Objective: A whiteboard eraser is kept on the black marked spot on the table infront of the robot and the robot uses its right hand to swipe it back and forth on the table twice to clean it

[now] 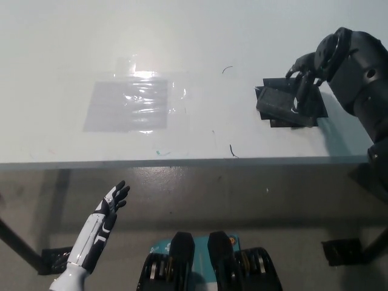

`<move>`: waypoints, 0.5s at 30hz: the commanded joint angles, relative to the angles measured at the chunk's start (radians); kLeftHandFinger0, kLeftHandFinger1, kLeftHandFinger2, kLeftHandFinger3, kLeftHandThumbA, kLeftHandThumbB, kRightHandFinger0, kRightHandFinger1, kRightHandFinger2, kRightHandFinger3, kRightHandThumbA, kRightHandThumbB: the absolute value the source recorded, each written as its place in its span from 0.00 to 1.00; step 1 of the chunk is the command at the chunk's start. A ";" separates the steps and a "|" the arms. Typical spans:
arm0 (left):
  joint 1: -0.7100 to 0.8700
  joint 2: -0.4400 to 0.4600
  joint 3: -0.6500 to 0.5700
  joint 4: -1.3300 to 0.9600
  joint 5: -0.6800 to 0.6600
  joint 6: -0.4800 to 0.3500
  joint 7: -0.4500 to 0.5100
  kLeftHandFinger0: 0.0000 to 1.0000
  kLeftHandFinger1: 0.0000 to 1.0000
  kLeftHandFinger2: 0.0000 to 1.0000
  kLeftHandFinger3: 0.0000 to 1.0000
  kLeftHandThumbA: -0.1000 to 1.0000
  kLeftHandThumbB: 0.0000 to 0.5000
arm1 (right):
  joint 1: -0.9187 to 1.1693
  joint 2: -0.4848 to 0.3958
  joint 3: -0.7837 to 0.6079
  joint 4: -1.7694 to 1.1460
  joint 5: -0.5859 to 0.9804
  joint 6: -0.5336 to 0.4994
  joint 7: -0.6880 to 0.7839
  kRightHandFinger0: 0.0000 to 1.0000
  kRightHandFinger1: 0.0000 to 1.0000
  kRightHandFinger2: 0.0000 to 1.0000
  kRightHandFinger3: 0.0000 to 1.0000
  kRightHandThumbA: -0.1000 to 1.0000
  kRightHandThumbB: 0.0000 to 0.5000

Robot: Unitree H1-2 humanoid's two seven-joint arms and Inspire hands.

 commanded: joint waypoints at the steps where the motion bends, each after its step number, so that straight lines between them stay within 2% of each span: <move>1: -0.003 0.012 0.010 -0.021 0.000 -0.043 0.002 1.00 1.00 1.00 1.00 1.00 0.84 | -0.037 -0.007 -0.006 -0.008 -0.005 -0.060 -0.021 1.00 1.00 1.00 1.00 1.00 0.52; 3: 0.000 0.012 0.011 -0.023 -0.004 -0.041 0.000 1.00 1.00 1.00 1.00 1.00 0.84 | -0.036 -0.001 -0.016 -0.006 0.004 -0.037 -0.017 1.00 1.00 1.00 1.00 1.00 0.53; 4: 0.000 0.012 0.011 -0.022 -0.006 -0.042 -0.001 1.00 1.00 1.00 1.00 1.00 0.84 | -0.032 0.001 -0.007 -0.006 -0.006 -0.056 -0.019 1.00 1.00 1.00 1.00 1.00 0.49; 5: 0.002 0.010 0.009 -0.021 -0.006 -0.043 -0.002 1.00 1.00 1.00 1.00 1.00 0.83 | -0.027 0.003 -0.017 -0.006 0.004 -0.066 -0.015 1.00 1.00 1.00 1.00 1.00 0.39; 7: 0.003 0.010 0.008 -0.020 -0.006 -0.046 -0.001 1.00 1.00 1.00 1.00 1.00 0.83 | -0.020 0.008 -0.032 -0.005 0.020 -0.065 -0.002 1.00 1.00 1.00 1.00 1.00 0.36; 11: 0.001 0.014 0.006 -0.019 -0.001 -0.046 0.001 1.00 1.00 1.00 1.00 1.00 0.84 | -0.002 0.023 -0.044 -0.002 0.020 -0.055 -0.011 1.00 1.00 1.00 1.00 1.00 0.39; 13: 0.001 0.013 0.007 -0.018 -0.008 -0.046 -0.001 1.00 1.00 1.00 1.00 1.00 0.82 | 0.009 0.028 -0.036 -0.002 0.007 -0.064 -0.024 1.00 1.00 1.00 1.00 1.00 0.33; 15: 0.001 0.015 0.008 -0.019 -0.014 -0.046 -0.005 1.00 1.00 1.00 1.00 1.00 0.81 | 0.020 0.032 -0.030 -0.001 -0.001 -0.065 -0.037 1.00 1.00 1.00 1.00 1.00 0.36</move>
